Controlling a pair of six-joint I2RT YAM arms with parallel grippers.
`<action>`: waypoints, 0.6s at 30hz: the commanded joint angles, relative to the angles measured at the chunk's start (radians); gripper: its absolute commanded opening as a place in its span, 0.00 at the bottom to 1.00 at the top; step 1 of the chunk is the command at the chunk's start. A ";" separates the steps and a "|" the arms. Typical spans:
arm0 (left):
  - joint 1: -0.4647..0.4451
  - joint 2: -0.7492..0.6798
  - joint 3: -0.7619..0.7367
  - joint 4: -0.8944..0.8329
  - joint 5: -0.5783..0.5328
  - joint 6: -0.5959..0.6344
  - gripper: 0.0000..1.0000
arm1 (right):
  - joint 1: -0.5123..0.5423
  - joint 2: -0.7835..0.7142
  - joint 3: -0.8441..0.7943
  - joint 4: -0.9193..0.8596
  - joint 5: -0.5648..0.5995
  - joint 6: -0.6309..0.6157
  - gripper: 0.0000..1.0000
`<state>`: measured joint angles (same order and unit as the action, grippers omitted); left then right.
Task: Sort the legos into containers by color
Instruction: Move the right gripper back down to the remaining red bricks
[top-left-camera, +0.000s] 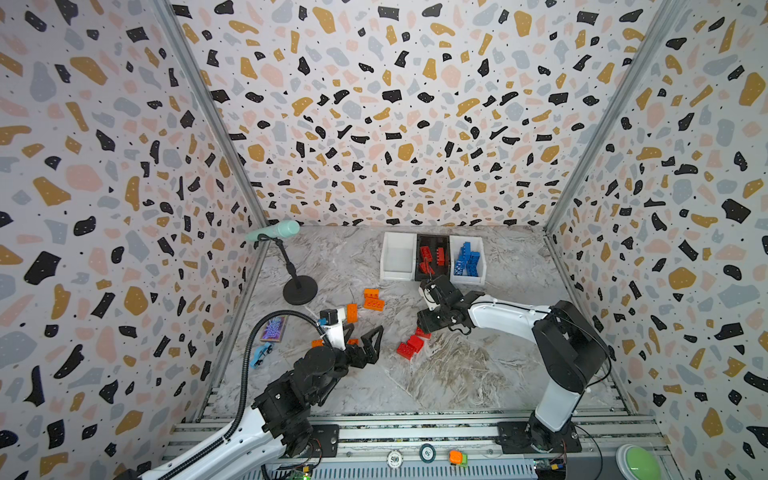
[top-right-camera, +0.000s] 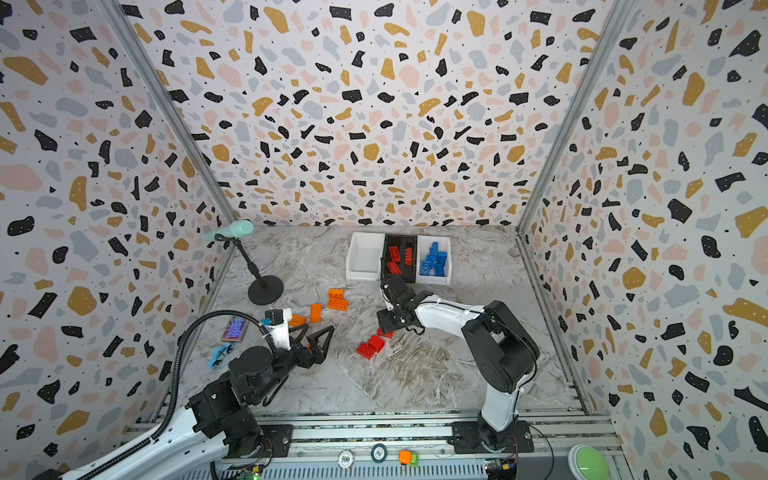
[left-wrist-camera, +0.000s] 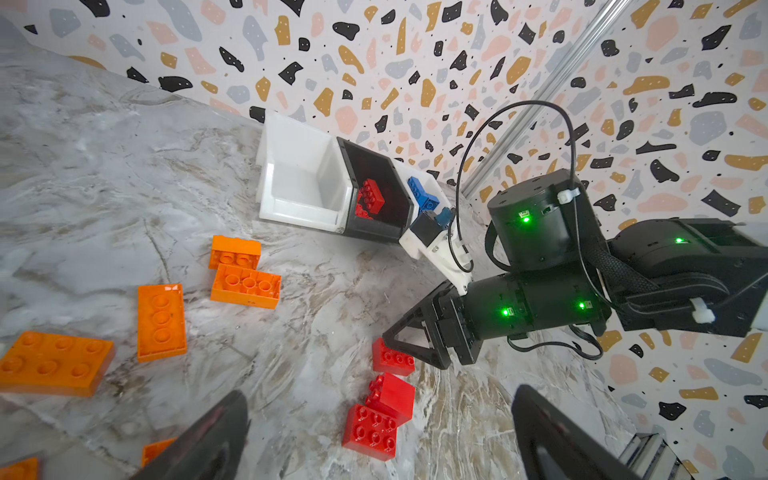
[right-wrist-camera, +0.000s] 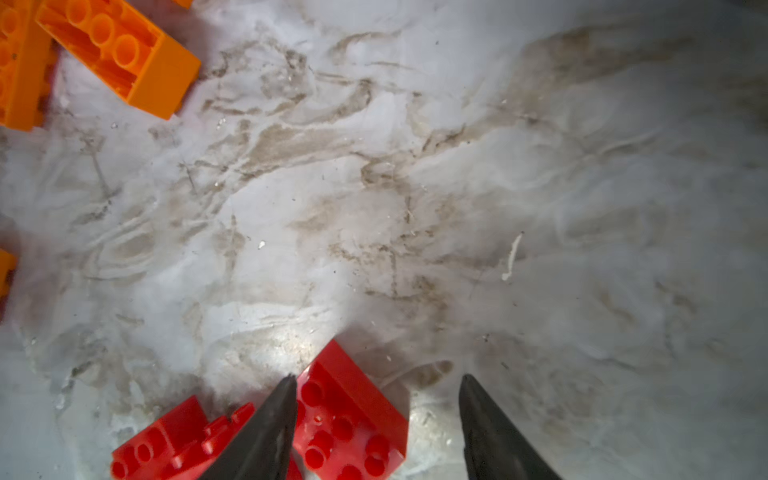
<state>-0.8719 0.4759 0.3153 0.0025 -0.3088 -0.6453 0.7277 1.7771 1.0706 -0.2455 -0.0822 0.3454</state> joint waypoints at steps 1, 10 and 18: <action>-0.006 -0.016 0.000 -0.018 -0.032 -0.008 1.00 | 0.024 0.009 -0.001 0.009 -0.011 -0.017 0.63; -0.006 0.016 0.004 0.006 -0.039 0.000 1.00 | 0.057 0.015 -0.031 -0.022 0.000 -0.024 0.61; -0.005 0.027 0.001 0.022 -0.043 0.010 1.00 | 0.065 -0.019 -0.084 -0.046 0.052 -0.015 0.46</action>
<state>-0.8726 0.5026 0.3153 -0.0166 -0.3393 -0.6472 0.7876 1.7821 1.0187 -0.2237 -0.0563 0.3279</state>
